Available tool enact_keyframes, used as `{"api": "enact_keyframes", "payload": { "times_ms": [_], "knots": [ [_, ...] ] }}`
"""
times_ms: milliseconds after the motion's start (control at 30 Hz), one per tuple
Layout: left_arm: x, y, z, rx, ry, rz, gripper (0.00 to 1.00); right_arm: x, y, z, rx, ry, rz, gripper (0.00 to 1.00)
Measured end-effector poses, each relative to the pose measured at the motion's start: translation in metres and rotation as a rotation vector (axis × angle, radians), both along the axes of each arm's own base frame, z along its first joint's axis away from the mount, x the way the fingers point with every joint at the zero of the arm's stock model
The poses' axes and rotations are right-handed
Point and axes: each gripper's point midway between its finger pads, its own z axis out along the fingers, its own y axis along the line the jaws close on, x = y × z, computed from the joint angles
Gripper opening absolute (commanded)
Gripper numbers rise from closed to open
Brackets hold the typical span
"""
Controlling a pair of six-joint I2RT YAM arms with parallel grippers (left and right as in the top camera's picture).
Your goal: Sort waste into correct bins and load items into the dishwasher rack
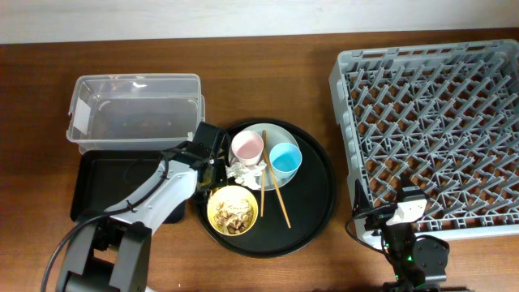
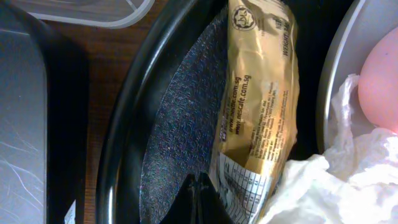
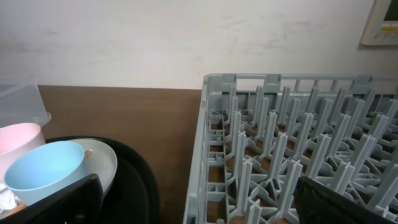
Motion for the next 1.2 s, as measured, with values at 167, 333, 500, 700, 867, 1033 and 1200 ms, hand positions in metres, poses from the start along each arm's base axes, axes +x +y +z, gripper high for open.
{"api": "enact_keyframes", "payload": {
  "times_ms": [167, 333, 500, 700, 867, 1033, 1200],
  "knots": [
    [0.000, 0.001, 0.008, 0.004, -0.005, 0.001, 0.00, 0.000, 0.000, 0.000, 0.000, 0.000, 0.000, 0.99],
    [0.018, -0.005, 0.061, -0.046, -0.151, 0.005, 0.23, 0.000, 0.000, 0.000, 0.000, 0.000, 0.000, 0.99],
    [0.005, 0.000, 0.065, -0.027, -0.110, 0.003, 0.27, 0.000, 0.000, 0.000, 0.000, 0.000, 0.000, 0.99],
    [-0.001, 0.002, 0.037, 0.007, -0.019, 0.001, 0.30, 0.000, 0.000, 0.000, 0.000, 0.000, 0.000, 0.99],
    [-0.007, 0.005, 0.012, 0.037, 0.061, 0.001, 0.29, 0.000, 0.000, 0.000, 0.000, 0.000, 0.000, 0.99],
    [-0.008, 0.005, 0.011, 0.037, 0.062, 0.001, 0.30, 0.000, 0.000, 0.000, 0.000, 0.000, 0.000, 0.98],
    [-0.009, 0.005, 0.011, 0.039, 0.068, 0.000, 0.29, 0.000, 0.000, 0.000, 0.000, 0.000, 0.000, 0.99]
  ]
}}
